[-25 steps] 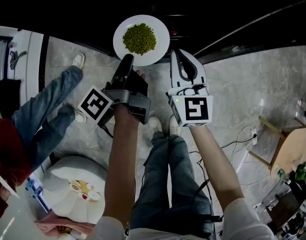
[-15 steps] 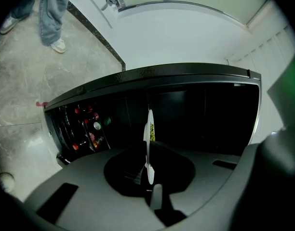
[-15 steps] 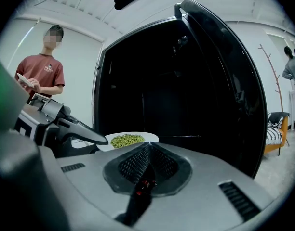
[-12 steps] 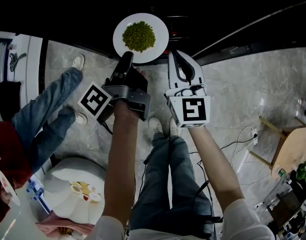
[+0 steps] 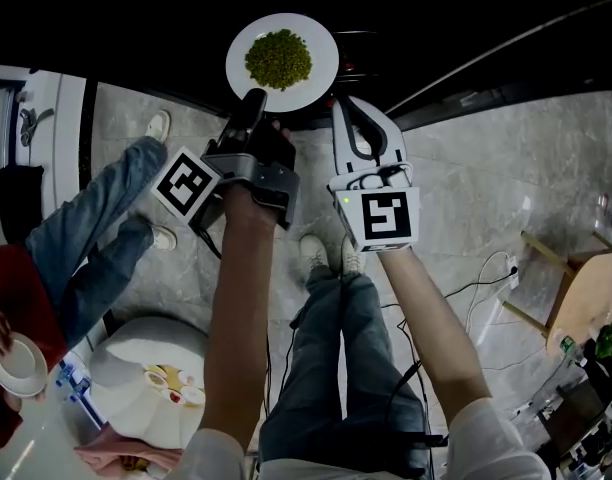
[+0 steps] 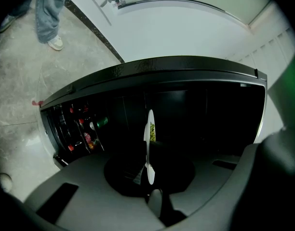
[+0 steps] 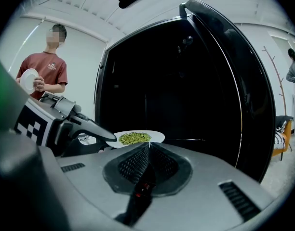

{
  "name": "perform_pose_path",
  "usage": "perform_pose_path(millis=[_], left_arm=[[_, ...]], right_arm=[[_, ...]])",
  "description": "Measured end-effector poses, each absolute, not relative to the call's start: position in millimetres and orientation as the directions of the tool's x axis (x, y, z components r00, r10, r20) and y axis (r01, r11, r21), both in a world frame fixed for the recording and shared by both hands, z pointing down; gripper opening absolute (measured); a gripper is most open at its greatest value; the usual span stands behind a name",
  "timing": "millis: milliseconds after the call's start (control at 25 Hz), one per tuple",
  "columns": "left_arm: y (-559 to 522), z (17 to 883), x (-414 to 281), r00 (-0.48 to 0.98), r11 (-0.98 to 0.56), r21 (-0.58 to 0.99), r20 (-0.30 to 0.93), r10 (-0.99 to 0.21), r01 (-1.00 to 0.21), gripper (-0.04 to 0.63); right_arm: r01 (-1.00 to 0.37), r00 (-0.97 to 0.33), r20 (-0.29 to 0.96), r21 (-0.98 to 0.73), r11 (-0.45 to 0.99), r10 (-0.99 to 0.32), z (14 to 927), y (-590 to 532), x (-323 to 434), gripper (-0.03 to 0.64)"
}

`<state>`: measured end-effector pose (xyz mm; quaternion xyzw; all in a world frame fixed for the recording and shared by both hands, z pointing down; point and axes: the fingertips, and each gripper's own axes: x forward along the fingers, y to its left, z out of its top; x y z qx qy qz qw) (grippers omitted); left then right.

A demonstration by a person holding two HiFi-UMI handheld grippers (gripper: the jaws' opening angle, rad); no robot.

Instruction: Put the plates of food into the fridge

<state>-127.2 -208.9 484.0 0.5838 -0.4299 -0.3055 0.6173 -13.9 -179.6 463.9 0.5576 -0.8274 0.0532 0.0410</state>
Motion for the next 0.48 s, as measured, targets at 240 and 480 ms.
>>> perform_pose_path(millis=[240, 480], left_arm=[[-215.2, 484.7, -127.0, 0.443, 0.133, 0.984, 0.173, -0.880, -0.120, 0.017], [-217.8, 482.1, -126.5, 0.440, 0.126, 0.986, 0.162, -0.883, -0.109, 0.017]], right_arm=[[-0.925, -0.380, 0.123, -0.044, 0.378, -0.917, 464.7, -177.9, -18.7, 0.009], [-0.923, -0.385, 0.112, -0.035, 0.383, -0.916, 459.8, -171.8, -25.1, 0.009]])
